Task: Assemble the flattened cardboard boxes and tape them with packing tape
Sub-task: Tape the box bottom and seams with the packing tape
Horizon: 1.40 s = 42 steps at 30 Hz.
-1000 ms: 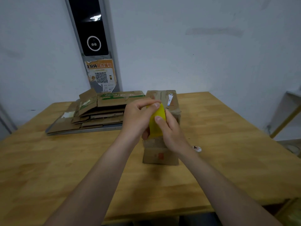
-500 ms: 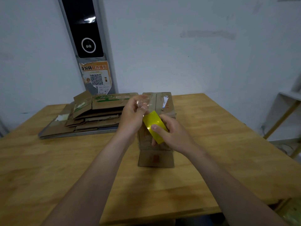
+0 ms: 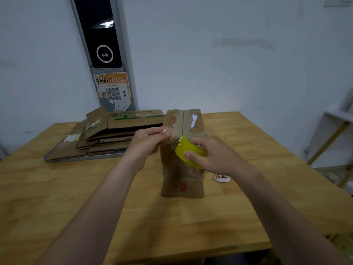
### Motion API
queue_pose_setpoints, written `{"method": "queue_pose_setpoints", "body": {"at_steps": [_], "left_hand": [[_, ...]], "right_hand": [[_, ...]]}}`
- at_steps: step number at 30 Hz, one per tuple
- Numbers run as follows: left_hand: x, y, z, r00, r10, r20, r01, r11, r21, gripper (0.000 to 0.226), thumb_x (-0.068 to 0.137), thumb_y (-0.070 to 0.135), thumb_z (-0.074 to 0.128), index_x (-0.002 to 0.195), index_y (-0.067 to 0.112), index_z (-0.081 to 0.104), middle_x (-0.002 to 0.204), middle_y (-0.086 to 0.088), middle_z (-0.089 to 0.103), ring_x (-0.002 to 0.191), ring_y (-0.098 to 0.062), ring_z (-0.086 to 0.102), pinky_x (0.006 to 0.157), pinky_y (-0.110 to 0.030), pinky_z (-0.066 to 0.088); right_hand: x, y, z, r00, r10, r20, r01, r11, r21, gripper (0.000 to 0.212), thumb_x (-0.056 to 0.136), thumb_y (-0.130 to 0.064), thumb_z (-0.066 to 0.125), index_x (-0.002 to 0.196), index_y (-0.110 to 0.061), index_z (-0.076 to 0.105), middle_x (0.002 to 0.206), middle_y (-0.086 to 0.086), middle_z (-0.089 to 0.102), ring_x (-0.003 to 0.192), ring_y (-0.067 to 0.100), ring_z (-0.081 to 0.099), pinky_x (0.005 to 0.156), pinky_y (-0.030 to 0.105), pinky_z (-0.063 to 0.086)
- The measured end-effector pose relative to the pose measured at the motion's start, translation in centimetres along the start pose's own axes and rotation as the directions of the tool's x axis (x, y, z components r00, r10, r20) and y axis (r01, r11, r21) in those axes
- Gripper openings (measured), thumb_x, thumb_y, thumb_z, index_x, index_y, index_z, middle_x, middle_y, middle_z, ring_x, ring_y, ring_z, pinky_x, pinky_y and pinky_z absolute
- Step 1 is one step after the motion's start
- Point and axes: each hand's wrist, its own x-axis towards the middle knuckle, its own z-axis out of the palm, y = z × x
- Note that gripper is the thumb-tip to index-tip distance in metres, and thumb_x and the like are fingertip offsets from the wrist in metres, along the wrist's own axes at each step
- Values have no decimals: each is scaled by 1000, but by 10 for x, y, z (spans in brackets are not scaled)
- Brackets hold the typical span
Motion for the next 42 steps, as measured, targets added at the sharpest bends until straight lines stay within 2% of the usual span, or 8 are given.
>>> {"method": "queue_pose_setpoints", "body": {"at_steps": [3,8,15,19,28,31,35,42], "left_hand": [[-3,0,0,999,51,-12,-50,998,31,8,91,22,77,96,20,84,98,-16,78,84,-27,54,73,-43,40],[-7,3,6,1000,6,-11,-6,1000,25,6,94,30,74,93,29,80,102,2,77,104,-20,68,85,-44,58],[-5,10,14,1000,-3,-24,3,1000,-23,6,94,14,70,91,17,73,71,6,70,76,-15,63,65,-30,51],[-3,7,9,1000,-20,-11,20,999,-26,32,89,24,80,118,18,69,97,0,75,92,-16,69,72,-33,54],[-8,2,7,992,126,-26,-126,992,14,6,88,34,79,91,33,84,80,6,78,77,-24,45,68,-39,39],[-10,4,9,984,165,-73,-168,985,-31,6,89,30,79,89,33,84,78,4,77,68,-24,45,59,-31,36],[-9,3,7,955,181,-233,-200,978,-61,10,90,27,78,84,34,81,84,9,79,73,-5,68,71,-25,50],[-6,-16,14,903,236,-361,-272,961,-53,9,94,30,74,89,34,78,74,13,74,64,2,61,59,-16,46]], "right_hand": [[-1,0,-7,999,-34,12,34,999,-31,36,87,-59,52,84,-24,60,70,-3,58,66,13,57,62,43,48],[-3,-4,-14,1000,-16,20,17,1000,-21,25,94,-47,61,95,-22,66,82,-5,67,68,7,62,69,43,53],[-7,-11,-22,999,-21,47,19,999,34,19,97,-37,65,93,-18,65,82,-1,68,67,8,67,67,37,56],[-11,-13,-29,998,-23,65,21,999,36,19,96,-34,66,89,-17,69,78,3,68,68,10,67,61,44,56],[-17,-13,-45,995,19,103,-36,985,167,15,96,-28,70,88,-17,68,78,7,73,55,20,73,58,52,60],[-12,-12,-47,996,-11,93,3,996,92,17,95,-29,71,84,-16,67,78,7,72,59,16,72,62,47,58],[-4,0,-56,991,91,95,-91,996,-6,27,96,-40,67,75,-22,63,65,4,71,51,14,71,51,27,55],[2,28,-60,993,117,-17,-118,984,-135,50,95,-54,59,63,-16,52,50,4,63,40,11,64,44,18,40]]}}
